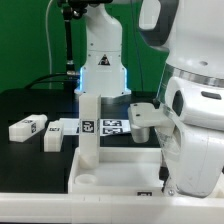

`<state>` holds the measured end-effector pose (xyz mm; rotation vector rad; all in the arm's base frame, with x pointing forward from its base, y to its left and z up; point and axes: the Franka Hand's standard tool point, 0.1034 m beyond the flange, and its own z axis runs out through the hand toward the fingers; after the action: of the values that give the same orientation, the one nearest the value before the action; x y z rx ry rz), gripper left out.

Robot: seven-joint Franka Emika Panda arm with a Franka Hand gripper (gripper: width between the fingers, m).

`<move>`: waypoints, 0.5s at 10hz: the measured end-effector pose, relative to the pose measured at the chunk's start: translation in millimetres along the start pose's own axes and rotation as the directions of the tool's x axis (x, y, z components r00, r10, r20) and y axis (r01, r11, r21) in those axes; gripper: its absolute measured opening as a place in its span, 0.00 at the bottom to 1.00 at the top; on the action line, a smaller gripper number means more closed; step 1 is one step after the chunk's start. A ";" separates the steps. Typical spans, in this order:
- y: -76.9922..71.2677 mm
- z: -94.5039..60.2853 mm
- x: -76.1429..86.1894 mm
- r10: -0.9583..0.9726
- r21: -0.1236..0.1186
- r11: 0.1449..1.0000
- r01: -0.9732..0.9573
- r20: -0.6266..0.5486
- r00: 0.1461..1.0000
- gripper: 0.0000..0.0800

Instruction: Assemble desk

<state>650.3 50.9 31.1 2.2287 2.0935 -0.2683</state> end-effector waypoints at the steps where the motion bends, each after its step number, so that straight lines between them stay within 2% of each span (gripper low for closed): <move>1: -2.1 -7.1 -3.6 0.005 0.013 1.000 -0.005 0.005 1.000 0.58; 2: 0.5 -17.3 -9.8 0.007 0.001 1.000 -0.007 0.009 1.000 0.73; 3: -0.2 -29.0 -19.9 0.014 -0.009 1.000 -0.014 0.012 1.000 0.79; 5: -3.5 -45.1 -29.7 0.002 -0.033 0.999 0.000 0.038 0.999 0.81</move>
Offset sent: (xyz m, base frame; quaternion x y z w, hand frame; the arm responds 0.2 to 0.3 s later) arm -0.0118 -0.0262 0.0381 -0.0407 -0.0588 -0.0039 0.9974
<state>648.7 29.7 80.8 2.1885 2.0624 -0.2725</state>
